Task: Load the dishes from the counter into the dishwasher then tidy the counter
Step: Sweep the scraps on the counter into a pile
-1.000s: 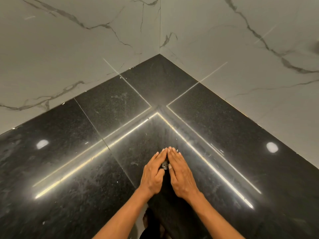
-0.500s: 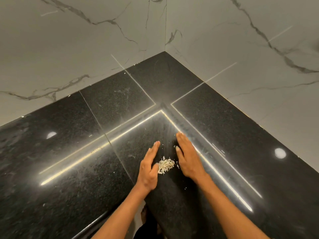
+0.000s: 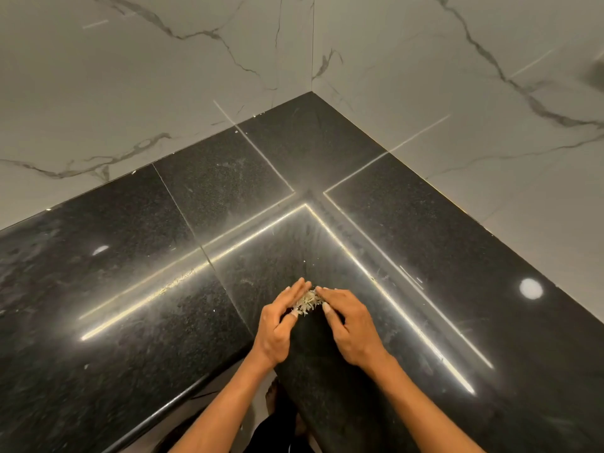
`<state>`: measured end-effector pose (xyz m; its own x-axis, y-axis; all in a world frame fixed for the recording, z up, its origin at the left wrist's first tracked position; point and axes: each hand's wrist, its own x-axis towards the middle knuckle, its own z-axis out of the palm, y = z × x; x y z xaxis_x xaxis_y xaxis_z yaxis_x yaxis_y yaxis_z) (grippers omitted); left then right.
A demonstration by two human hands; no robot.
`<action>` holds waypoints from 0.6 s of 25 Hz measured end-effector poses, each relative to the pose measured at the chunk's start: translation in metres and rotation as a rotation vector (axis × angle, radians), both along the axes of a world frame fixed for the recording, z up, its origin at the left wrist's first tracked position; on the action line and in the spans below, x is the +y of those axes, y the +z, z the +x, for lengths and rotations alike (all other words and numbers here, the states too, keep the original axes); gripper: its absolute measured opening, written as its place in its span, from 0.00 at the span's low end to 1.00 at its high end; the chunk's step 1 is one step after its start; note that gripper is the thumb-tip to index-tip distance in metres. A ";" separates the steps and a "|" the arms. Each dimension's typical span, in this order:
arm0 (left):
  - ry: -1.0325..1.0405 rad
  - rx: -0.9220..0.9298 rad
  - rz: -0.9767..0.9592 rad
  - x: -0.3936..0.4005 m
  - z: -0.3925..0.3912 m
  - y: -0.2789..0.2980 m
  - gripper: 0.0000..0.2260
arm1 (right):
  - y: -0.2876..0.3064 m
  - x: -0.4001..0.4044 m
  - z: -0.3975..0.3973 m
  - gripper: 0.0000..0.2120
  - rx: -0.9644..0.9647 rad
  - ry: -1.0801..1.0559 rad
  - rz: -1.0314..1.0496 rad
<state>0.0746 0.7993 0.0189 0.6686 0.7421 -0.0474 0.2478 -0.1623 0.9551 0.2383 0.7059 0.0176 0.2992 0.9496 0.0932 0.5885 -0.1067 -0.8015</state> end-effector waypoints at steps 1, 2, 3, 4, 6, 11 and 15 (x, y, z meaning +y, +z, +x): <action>0.038 -0.033 -0.015 -0.004 -0.002 0.000 0.30 | 0.001 0.003 0.007 0.19 0.009 -0.062 0.027; 0.072 -0.052 -0.010 -0.006 -0.002 0.001 0.31 | 0.001 0.012 0.015 0.20 -0.003 -0.107 0.027; 0.104 -0.054 0.007 -0.008 0.001 0.003 0.33 | 0.001 0.023 0.023 0.23 -0.030 -0.127 -0.014; 0.129 -0.050 0.020 -0.008 0.004 0.005 0.34 | 0.000 0.036 0.029 0.25 -0.081 -0.120 -0.090; 0.156 -0.037 0.037 -0.011 0.008 0.007 0.36 | -0.006 0.059 0.028 0.29 -0.237 -0.068 -0.225; 0.342 -0.080 0.003 -0.011 0.003 0.003 0.34 | -0.011 0.045 -0.015 0.27 -0.181 0.258 -0.080; 0.500 -0.123 -0.047 -0.021 0.003 0.003 0.31 | -0.006 0.057 0.014 0.22 -0.016 0.074 0.091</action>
